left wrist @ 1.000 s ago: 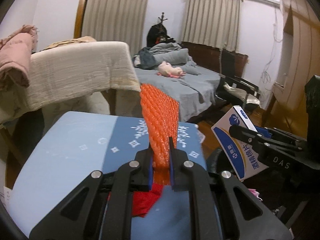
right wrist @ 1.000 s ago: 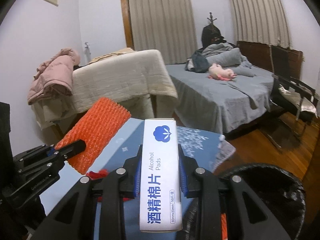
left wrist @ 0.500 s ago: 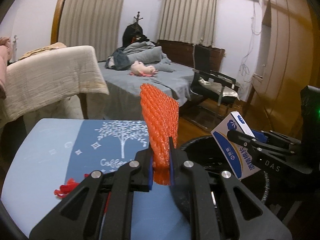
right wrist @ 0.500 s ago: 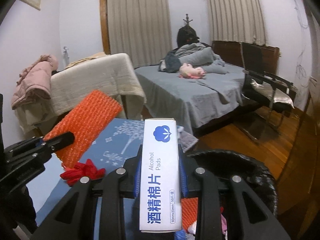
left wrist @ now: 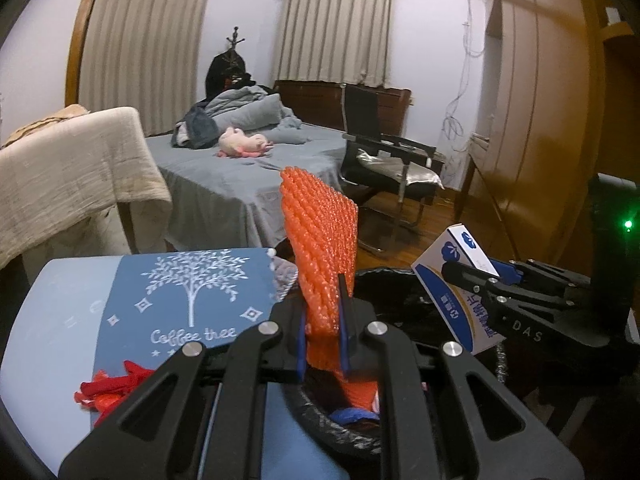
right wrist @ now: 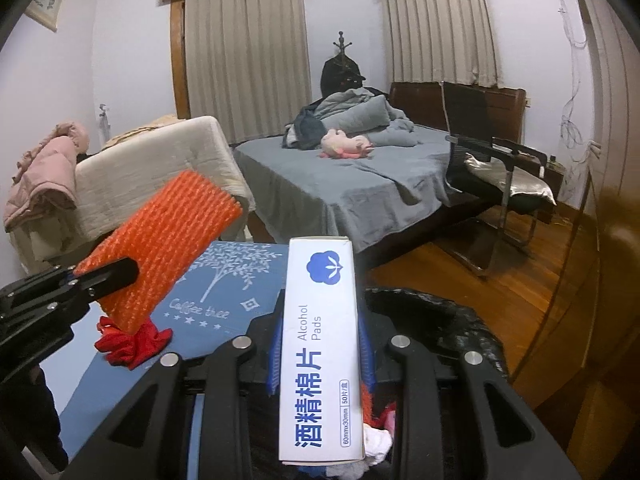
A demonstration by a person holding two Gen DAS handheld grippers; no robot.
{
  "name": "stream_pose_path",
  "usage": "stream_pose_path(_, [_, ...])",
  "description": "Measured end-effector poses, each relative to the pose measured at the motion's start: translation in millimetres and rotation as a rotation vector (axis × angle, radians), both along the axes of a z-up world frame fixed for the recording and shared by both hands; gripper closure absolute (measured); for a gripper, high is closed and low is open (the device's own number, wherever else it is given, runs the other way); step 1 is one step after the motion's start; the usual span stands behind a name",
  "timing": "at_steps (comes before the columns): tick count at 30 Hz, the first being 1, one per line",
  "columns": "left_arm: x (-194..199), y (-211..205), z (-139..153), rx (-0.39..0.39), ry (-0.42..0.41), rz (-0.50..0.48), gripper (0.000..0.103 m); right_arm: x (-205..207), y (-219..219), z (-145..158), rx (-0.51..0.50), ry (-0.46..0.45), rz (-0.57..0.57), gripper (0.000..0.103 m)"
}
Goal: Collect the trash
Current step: 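Open both grippers over the bin to drop the sleeve and pads box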
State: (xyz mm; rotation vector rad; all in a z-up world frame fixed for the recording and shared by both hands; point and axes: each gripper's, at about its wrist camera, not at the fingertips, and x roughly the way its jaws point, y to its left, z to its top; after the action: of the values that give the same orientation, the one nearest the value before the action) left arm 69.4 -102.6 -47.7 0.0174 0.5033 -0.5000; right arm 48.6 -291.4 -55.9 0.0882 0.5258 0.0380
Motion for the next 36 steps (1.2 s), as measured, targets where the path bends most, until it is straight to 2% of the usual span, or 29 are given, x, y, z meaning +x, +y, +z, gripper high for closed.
stream_pose_path(15, [2.2, -49.6, -17.4, 0.020, 0.019, -0.124, 0.092, -14.8, -42.9, -10.8, 0.003, 0.029, -0.094, 0.073])
stream_pose_path(29, [22.4, -82.8, -51.3, 0.041, 0.098, -0.200, 0.091, -7.9, -64.5, -27.1, 0.010, 0.071, -0.131, 0.072])
stream_pose_path(32, [28.6, -85.4, -57.4, 0.037, 0.122, -0.210, 0.086, -7.4, -67.8, -30.8, 0.010, 0.083, -0.139, 0.071])
stream_pose_path(33, [29.9, -85.6, -58.2, 0.035, 0.129, -0.213, 0.079, -5.5, -68.2, -31.5, 0.009, 0.090, -0.141, 0.071])
stream_pose_path(34, [31.0, -84.6, -59.3, 0.034, 0.137, -0.214, 0.075, -4.6, -69.2, -32.1, 0.008, 0.093, -0.144, 0.068])
stream_pose_path(36, [31.8, -83.4, -62.0, 0.037, 0.140, -0.206, 0.073, -5.3, -71.1, -32.9, 0.009, 0.093, -0.151, 0.061])
